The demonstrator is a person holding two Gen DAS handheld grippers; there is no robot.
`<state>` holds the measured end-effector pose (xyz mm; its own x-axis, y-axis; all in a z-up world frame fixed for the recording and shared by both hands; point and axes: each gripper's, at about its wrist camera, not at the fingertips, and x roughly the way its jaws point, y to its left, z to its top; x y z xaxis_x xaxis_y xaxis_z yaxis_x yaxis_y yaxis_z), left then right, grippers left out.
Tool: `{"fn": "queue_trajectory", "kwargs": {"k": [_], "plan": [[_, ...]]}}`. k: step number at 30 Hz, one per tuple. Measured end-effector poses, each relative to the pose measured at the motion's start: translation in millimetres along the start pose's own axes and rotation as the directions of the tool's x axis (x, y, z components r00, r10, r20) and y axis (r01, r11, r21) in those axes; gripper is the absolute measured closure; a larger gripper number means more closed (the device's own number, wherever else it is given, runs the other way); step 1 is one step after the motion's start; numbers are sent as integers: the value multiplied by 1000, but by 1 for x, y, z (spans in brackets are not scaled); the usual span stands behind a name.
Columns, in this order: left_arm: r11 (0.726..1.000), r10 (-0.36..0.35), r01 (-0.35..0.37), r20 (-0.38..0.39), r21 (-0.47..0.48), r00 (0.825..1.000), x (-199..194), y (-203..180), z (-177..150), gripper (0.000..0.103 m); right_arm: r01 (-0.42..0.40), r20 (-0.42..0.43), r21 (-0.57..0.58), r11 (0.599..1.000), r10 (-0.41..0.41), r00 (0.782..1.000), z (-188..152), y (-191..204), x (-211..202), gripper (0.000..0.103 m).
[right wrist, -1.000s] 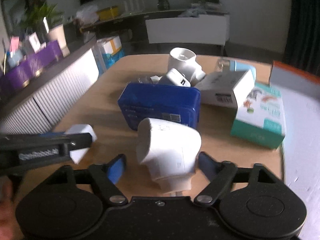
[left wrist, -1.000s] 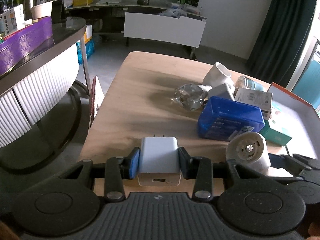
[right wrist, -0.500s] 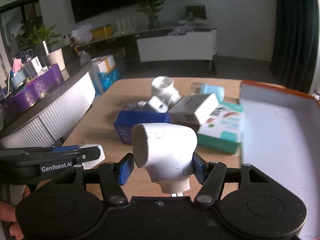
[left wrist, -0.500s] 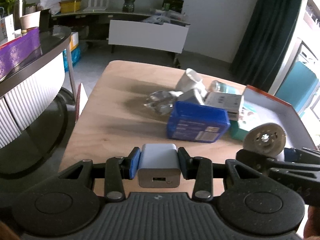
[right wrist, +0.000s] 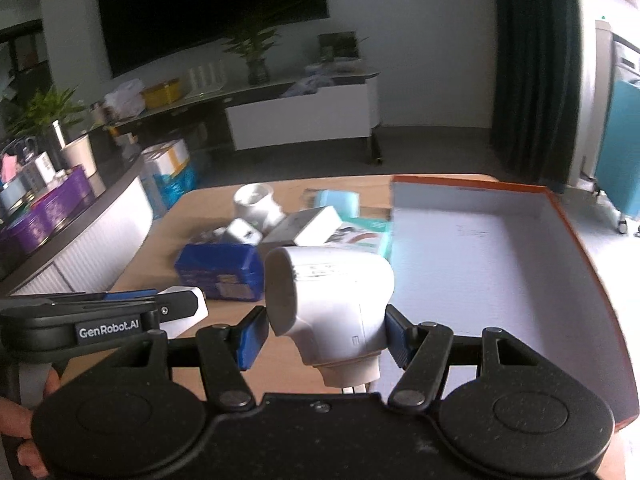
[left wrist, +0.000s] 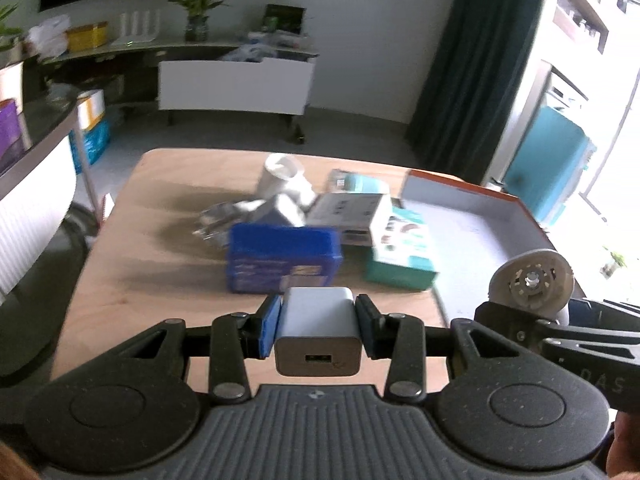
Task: Organize rigid objects
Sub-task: 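Carry the charger and adapter into the white box with both tools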
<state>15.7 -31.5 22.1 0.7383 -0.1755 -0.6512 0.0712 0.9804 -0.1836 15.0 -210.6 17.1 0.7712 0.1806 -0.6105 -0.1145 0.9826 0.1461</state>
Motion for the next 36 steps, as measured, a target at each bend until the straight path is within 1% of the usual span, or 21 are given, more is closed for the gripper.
{"fn": "queue_trajectory", "kwargs": {"k": [8, 16, 23, 27, 36], "plan": [[996, -71, 72, -4, 60, 997, 10, -42, 8, 62, 81, 32, 63, 995, -83, 996, 5, -41, -14, 29], [988, -115, 116, -11, 103, 993, 29, -78, 21, 62, 128, 43, 87, 988, -132, 990, 13, -70, -14, 29], [982, -136, 137, -12, 127, 991, 46, -101, 34, 62, 147, 52, 92, 985, -152, 987, 31, -99, -4, 29], [981, -146, 147, -21, 129, 989, 57, -112, 41, 62, 142, 61, 92, 986, -147, 987, 43, -115, 6, 29], [977, -144, 147, -30, 155, 989, 78, -137, 58, 62, 141, 59, 110, 984, -148, 987, 63, -145, 25, 29]]}}
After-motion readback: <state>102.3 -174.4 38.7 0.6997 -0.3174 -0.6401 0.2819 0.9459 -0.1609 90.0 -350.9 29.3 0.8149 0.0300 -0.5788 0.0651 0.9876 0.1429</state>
